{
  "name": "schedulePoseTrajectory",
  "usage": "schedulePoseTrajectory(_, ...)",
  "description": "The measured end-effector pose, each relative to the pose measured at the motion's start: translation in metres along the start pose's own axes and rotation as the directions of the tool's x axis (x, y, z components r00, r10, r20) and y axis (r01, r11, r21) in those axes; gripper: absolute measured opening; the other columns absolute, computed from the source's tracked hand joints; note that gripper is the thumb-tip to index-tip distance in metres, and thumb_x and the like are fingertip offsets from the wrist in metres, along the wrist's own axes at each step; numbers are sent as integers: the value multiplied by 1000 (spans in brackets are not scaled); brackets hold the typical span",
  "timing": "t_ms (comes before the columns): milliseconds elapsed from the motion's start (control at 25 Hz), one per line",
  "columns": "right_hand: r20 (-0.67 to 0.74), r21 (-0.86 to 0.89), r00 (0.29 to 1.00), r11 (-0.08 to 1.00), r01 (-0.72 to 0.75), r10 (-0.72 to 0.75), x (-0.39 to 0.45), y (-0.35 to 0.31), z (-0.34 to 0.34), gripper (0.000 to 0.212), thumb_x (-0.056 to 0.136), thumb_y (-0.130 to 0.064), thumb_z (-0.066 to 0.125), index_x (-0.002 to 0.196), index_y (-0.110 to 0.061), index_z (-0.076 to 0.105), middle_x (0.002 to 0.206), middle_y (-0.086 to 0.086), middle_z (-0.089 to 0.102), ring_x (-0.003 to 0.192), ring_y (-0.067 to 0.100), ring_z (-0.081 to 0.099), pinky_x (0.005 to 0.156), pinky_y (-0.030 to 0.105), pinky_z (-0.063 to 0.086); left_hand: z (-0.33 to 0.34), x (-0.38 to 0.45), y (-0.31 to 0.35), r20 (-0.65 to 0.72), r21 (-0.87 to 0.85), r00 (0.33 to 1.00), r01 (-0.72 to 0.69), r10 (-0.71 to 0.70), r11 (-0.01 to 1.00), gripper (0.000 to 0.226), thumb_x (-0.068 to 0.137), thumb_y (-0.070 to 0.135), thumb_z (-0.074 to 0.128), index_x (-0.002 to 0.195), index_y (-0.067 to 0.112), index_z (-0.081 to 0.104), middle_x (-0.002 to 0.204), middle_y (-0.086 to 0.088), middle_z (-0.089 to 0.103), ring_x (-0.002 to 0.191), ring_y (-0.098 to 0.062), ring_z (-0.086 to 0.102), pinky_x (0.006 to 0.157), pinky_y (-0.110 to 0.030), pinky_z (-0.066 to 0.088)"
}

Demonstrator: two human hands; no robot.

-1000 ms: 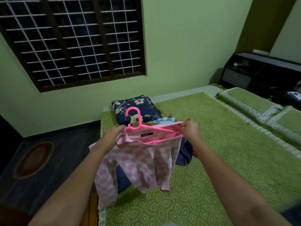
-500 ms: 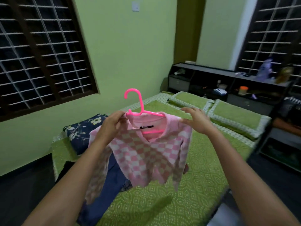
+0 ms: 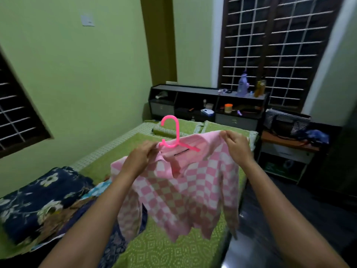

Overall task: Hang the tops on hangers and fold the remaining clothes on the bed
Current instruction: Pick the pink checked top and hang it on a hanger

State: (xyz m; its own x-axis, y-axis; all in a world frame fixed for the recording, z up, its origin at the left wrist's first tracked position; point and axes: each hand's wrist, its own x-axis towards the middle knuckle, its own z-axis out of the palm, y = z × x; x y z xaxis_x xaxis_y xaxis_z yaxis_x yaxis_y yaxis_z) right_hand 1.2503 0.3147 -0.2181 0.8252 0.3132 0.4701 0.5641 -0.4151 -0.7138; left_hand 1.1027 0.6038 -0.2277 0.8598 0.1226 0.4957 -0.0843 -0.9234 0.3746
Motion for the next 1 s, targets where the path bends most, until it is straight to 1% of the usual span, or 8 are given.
schedulePoseTrajectory(160,377,-95,926,992,80,-38,19,44,-78,23,92,-37,59,104,-25,75,132,-12,57,120,2,50,104,29,35,62,85,39,-85,-68,996,-5,-1,998,21,95,15,55,113,7,64,104,-11,66,92,-27,60,74,-29,40)
schedulePoseTrajectory(280,194,-28,980,999,-31,36,47,95,-126,24,86,-44,64,109,-38,69,122,-13,64,114,1,56,101,30,42,106,138,69,-28,-72,991,-131,129,989,30,96,21,51,120,7,61,113,-13,65,102,-28,60,82,-34,44)
schedulePoseTrajectory(360,339,-169,930,982,-87,141,69,132,-150,37,88,-55,55,122,-40,59,121,-15,62,114,7,56,97,33,42,134,166,91,-9,-91,981,-193,193,977,34,93,25,50,120,7,61,114,-13,65,101,-28,61,82,-35,45)
schedulePoseTrajectory(440,424,-313,872,943,-113,245,81,159,-163,34,94,-48,50,102,-18,63,96,-4,62,91,19,59,75,32,41,154,190,115,-12,-145,978,-209,210,967,37,92,29,51,119,6,62,110,-15,66,97,-22,58,79,-32,43)
schedulePoseTrajectory(560,248,-258,941,952,-164,230,90,191,-175,32,97,-35,51,83,-7,57,75,5,54,72,22,49,61,33,32,192,233,148,25,-201,957,-278,289,939,41,91,41,45,114,13,62,97,-14,64,87,-19,57,72,-31,40)
schedulePoseTrajectory(720,-5,-333,981,925,-185,194,120,214,-181,25,97,-33,51,94,-10,61,84,8,65,80,26,58,64,38,39,250,295,184,49,-240,933,-335,356,911,55,88,51,41,110,6,63,98,-10,61,90,-29,62,75,-35,43)
schedulePoseTrajectory(840,-176,-383,970,896,-224,168,147,237,-194,23,97,-33,51,100,-14,64,92,11,69,89,34,60,69,40,41,288,340,204,-81,89,960,-262,269,961,57,79,67,51,100,14,51,94,-5,51,84,-23,50,70,-38,37)
schedulePoseTrajectory(1000,-313,-402,933,865,-301,179,185,275,-224,26,98,-33,49,107,-14,66,99,12,70,95,34,61,72,39,43,325,411,231,65,301,956,-291,285,908,35,67,33,77,78,7,58,75,-14,58,65,-33,59,54,-37,47)
